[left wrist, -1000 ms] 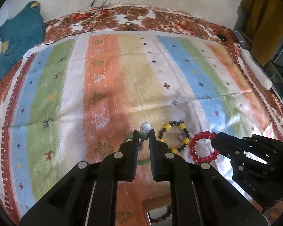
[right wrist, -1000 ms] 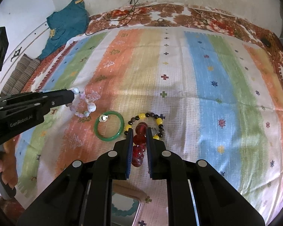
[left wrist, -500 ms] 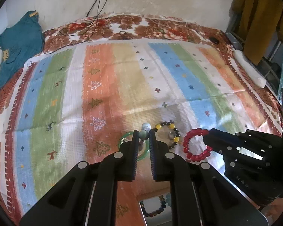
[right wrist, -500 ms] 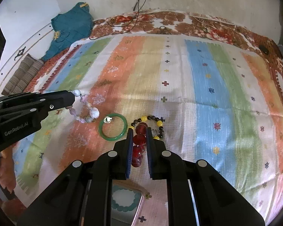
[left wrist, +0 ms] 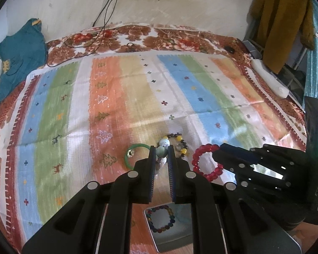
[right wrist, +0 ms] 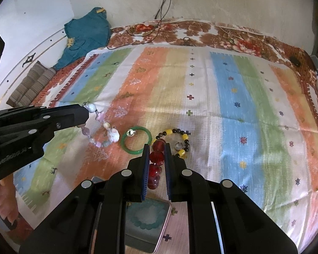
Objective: Organize jewelry
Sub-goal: 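Carry both bracelets over the silver tin and open both tools to drop them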
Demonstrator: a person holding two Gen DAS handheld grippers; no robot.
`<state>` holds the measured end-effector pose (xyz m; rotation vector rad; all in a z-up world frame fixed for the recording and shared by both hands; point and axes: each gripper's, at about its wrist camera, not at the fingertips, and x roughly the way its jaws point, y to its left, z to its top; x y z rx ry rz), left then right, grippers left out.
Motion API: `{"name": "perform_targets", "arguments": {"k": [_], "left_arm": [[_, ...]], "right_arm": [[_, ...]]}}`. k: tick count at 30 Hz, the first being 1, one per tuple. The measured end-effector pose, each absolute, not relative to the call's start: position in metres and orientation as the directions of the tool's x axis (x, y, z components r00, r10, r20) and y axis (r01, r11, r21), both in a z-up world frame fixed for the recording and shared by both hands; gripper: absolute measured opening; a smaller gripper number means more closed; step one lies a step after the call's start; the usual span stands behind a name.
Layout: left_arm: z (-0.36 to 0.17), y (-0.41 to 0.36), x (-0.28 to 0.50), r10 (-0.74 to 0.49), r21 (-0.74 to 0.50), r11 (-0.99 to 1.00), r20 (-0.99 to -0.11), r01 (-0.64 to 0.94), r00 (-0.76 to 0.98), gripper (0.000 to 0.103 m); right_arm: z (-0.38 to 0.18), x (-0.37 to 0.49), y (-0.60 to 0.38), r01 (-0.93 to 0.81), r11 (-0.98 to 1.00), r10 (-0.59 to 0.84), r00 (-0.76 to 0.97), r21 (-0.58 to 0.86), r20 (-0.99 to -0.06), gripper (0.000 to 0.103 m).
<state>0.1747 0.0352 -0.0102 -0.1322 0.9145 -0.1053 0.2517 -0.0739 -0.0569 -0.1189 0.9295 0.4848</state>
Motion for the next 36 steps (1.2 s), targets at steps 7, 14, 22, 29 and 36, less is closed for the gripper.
{"name": "perform_targets", "arguments": {"k": [7,14,22,29,36], "left_arm": [[0.002,0.028,0.154,-0.172,-0.173,0.983,-0.757,0.061,0.630,0.010],[0.011,0.022,0.138,-0.196,-0.194,0.978,-0.735,0.076,0.649,0.010],[0.014,0.020,0.124,-0.209,-0.200,0.976,-0.726,0.090,0.655,0.010],[0.016,0.018,0.115,-0.223,-0.208,0.973,-0.720,0.102,0.657,0.010],[0.014,0.014,0.104,-0.228,-0.208,0.972,-0.725,0.109,0.650,0.010]], "right_arm": [[-0.050,0.236,-0.076,-0.469,0.876,0.371,0.504,0.114,-0.780,0.014],[-0.044,0.224,-0.077,-0.481,0.870,0.383,0.520,0.109,-0.764,0.014],[-0.036,0.211,-0.077,-0.505,0.857,0.403,0.530,0.103,-0.746,0.014],[-0.034,0.203,-0.081,-0.517,0.849,0.415,0.526,0.108,-0.742,0.014],[-0.037,0.198,-0.084,-0.518,0.847,0.418,0.511,0.119,-0.751,0.014]]}}
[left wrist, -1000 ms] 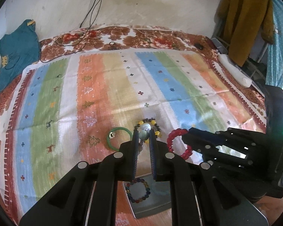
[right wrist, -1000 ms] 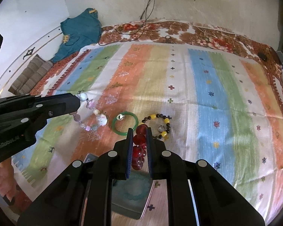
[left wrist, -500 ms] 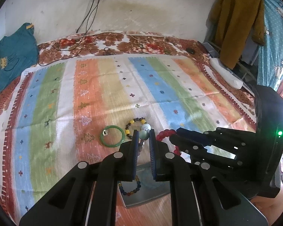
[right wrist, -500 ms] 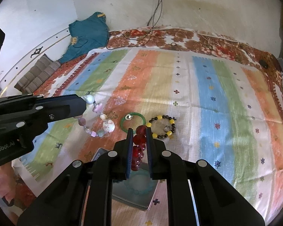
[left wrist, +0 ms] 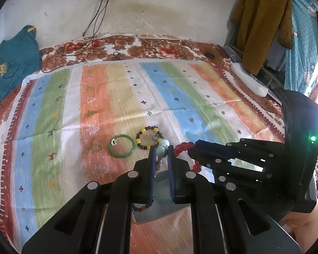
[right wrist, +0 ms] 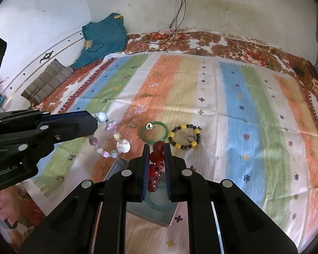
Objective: Organize jewelry
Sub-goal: 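Carry both bracelets over the silver tin and open both tools to drop them, then move the left tool to the jade bangle while the right tool approaches the black-and-yellow bracelet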
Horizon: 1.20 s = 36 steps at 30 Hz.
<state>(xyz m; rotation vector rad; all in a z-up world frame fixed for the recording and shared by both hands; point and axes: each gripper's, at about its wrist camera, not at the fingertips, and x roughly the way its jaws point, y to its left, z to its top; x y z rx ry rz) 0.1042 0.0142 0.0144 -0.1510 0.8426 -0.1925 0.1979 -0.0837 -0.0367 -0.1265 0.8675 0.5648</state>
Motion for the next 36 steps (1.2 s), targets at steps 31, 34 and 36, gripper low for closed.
{"name": "perform_targets", "arguments": {"k": [31,34,36], "left_arm": [[0.000,0.035,0.103,-0.164,-0.230,0.973,-0.749,-0.020,0.642,0.033],[-0.005,0.039,0.108,-0.153,-0.227,0.973,-0.759,-0.037,0.632,0.033],[-0.006,0.040,0.110,-0.146,-0.222,0.974,-0.763,-0.043,0.630,0.033]], "right_arm": [[-0.050,0.206,-0.102,-0.455,0.883,0.362,0.503,0.116,-0.785,0.042],[-0.051,0.208,-0.102,-0.451,0.885,0.359,0.502,0.117,-0.787,0.044],[-0.051,0.209,-0.102,-0.449,0.886,0.360,0.501,0.119,-0.787,0.046]]}}
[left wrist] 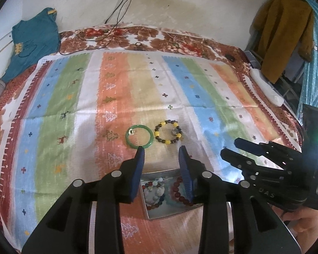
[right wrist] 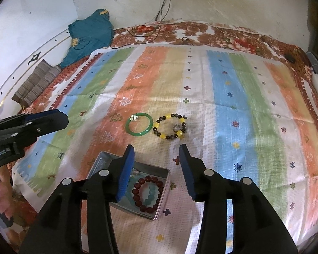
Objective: Organize jewelry
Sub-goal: 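Move the left tool to the jade bangle while the right tool approaches the black-and-yellow bracelet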
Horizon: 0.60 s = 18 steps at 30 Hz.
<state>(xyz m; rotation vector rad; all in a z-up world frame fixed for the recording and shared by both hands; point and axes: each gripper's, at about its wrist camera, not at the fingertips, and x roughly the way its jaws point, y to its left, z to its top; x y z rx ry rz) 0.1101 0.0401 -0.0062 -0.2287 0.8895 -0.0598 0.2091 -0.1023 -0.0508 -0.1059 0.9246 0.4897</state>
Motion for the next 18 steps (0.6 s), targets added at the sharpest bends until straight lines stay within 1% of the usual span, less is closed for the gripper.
{"name": "perform_targets", "arguments": {"k": [3,6,8,15,17,18], "left_arm": [[-0.007,0.042,0.113,-0.141,-0.220,0.974,-0.764,-0.049,0.629,0.034],[-0.008,0.041,0.116,-0.128,-0.206,0.977,-0.768,-0.053,0.627,0.038],[-0.010,0.042,0.119,-0.119,-0.194,0.980,-0.773,-0.054,0.623,0.039],[-0.014,0.045,0.129,-0.082,-0.159,0.985,-0.786,-0.072,0.613,0.039],[-0.015,0.045,0.133,-0.067,-0.141,0.987,-0.790,-0.075,0.609,0.042],[-0.016,0.044,0.135,-0.054,-0.126,0.989,-0.793,-0.076,0.607,0.043]], "right_arm": [[-0.050,0.210,-0.102,-0.452,0.884,0.362,0.497,0.121,-0.788,0.047],[-0.051,0.211,-0.102,-0.451,0.885,0.354,0.493,0.115,-0.795,0.048],[-0.051,0.213,-0.102,-0.448,0.887,0.350,0.495,0.112,-0.795,0.051],[-0.052,0.220,-0.104,-0.430,0.895,0.343,0.499,0.116,-0.796,0.054],[-0.052,0.223,-0.104,-0.424,0.899,0.337,0.500,0.114,-0.798,0.055],[-0.053,0.225,-0.104,-0.418,0.902,0.332,0.499,0.113,-0.801,0.056]]}}
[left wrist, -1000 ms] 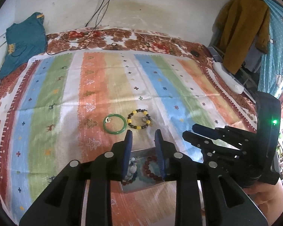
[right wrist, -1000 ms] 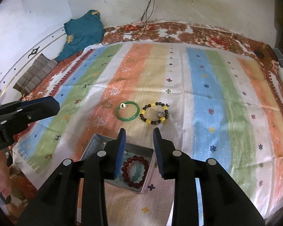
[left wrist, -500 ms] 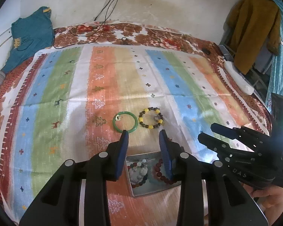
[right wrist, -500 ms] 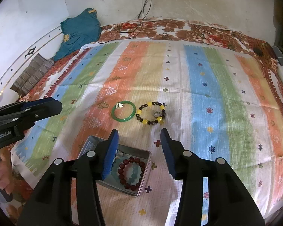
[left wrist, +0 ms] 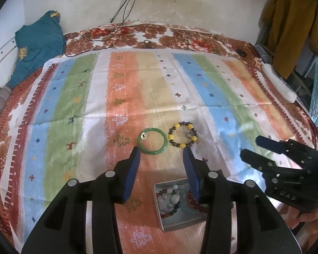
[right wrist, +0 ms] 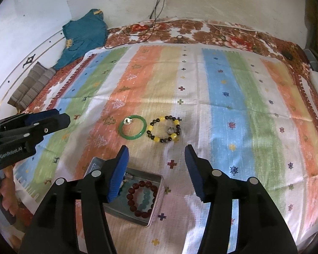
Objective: Organize jewelry
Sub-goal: 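Move the left tool to the jade bangle while the right tool approaches the black-and-yellow bracelet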
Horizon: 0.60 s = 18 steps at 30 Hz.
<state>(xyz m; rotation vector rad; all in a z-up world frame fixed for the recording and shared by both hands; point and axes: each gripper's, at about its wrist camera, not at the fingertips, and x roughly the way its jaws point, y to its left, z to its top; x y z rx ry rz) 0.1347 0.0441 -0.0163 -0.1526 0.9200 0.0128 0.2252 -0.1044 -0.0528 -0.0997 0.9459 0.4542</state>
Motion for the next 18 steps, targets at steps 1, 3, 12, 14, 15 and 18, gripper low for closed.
{"name": "perform_targets", "arguments": {"k": [1,3,12,14,15,18], "left_arm": [[-0.017,0.043,0.136,-0.042,-0.110,0.991,-0.795,-0.076,0.605,0.043],[-0.019,0.043,0.140,-0.036,-0.100,0.992,-0.799,-0.074,0.601,0.045],[-0.038,0.054,0.161,-0.055,-0.132,0.986,-0.834,-0.102,0.550,0.046],[-0.040,0.056,0.165,-0.055,-0.134,0.985,-0.837,-0.107,0.545,0.046],[-0.041,0.057,0.167,-0.053,-0.135,0.985,-0.838,-0.111,0.543,0.046],[-0.045,0.062,0.173,-0.049,-0.136,0.983,-0.843,-0.125,0.536,0.046]], "right_arm": [[-0.053,0.227,-0.104,-0.415,0.902,0.330,0.497,0.114,-0.803,0.056],[-0.054,0.229,-0.103,-0.415,0.903,0.328,0.494,0.113,-0.805,0.056],[-0.067,0.246,-0.097,-0.404,0.908,0.310,0.467,0.112,-0.828,0.066],[-0.071,0.249,-0.092,-0.411,0.908,0.288,0.470,0.082,-0.834,0.072],[-0.073,0.252,-0.090,-0.419,0.906,0.274,0.476,0.058,-0.836,0.072],[-0.080,0.261,-0.089,-0.407,0.913,0.246,0.474,0.037,-0.845,0.072]]}}
